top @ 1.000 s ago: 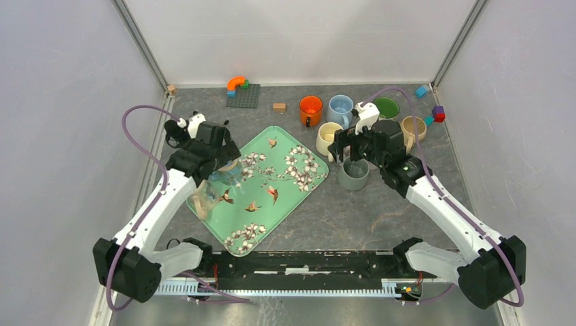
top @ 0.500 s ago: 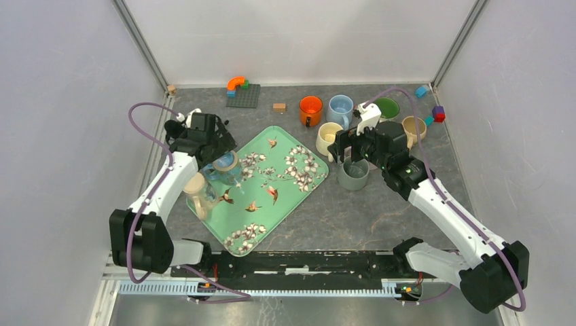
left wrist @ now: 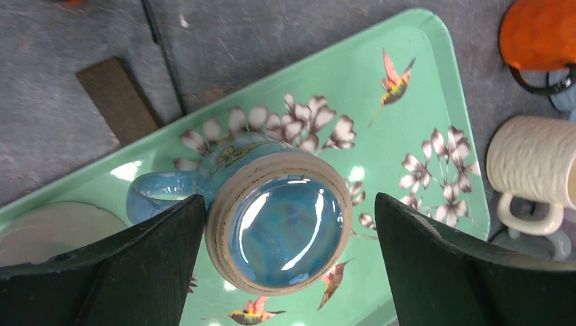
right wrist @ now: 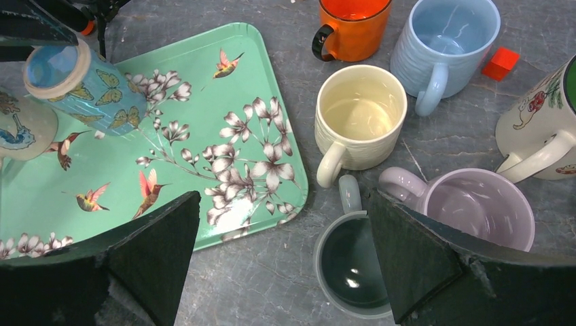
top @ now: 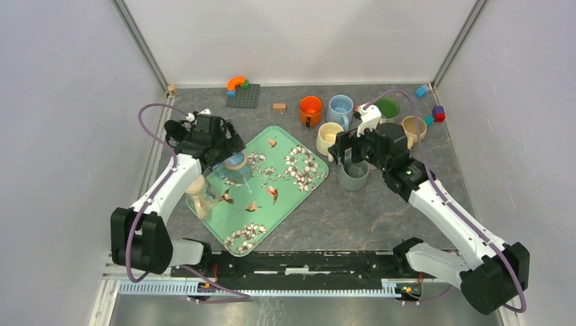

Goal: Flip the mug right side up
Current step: Turn over the cup on the tray.

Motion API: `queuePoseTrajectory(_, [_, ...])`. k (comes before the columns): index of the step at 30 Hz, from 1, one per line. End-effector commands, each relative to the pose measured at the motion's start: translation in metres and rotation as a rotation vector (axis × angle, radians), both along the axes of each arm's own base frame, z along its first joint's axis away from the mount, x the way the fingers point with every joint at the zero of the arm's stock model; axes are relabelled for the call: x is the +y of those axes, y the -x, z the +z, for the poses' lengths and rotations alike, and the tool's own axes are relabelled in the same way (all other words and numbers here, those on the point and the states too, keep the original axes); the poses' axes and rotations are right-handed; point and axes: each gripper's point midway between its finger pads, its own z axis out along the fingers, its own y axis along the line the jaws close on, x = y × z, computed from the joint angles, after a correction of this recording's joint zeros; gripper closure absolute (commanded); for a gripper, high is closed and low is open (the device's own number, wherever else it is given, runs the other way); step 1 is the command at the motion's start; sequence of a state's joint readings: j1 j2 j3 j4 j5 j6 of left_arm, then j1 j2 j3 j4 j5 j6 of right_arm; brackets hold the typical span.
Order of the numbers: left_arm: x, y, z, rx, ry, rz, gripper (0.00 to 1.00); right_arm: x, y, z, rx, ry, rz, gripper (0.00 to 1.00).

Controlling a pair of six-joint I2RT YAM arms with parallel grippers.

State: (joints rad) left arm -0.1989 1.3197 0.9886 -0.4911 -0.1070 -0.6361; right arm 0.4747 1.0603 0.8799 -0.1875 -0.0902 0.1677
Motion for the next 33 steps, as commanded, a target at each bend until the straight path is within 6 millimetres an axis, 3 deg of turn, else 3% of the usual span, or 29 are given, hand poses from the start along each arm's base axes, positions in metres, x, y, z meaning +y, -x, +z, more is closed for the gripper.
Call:
queuePoseTrajectory(1, [-0.032, 0.007, 0.011, -0.035, 0.083, -0.047, 0.0, 0.0, -0.002, 0.015, -0.062, -0.021, 0.005, 0.02])
queuePoseTrajectory(18, [-0.121, 0.062, 0.007, -0.013, 0.107, -0.242, 0.0, -0.003, 0.0, 0.014, -0.068, -0.014, -0.004, 0.02])
queuePoseTrajectory(20, [-0.119, 0.066, 0.007, -0.01, 0.085, -0.251, 0.0, -0.004, 0.0, 0.016, -0.075, -0.016, -0.008, 0.02])
queuePoseTrajectory(28, [-0.074, 0.079, 0.028, -0.05, -0.115, -0.251, 0.0, -0.006, 0.002, 0.015, -0.086, -0.03, -0.014, 0.02])
queuePoseTrajectory(33, [-0.059, 0.076, 0.013, -0.034, -0.254, -0.319, 0.0, -0.001, 0.004, 0.018, -0.094, -0.077, -0.002, 0.02])
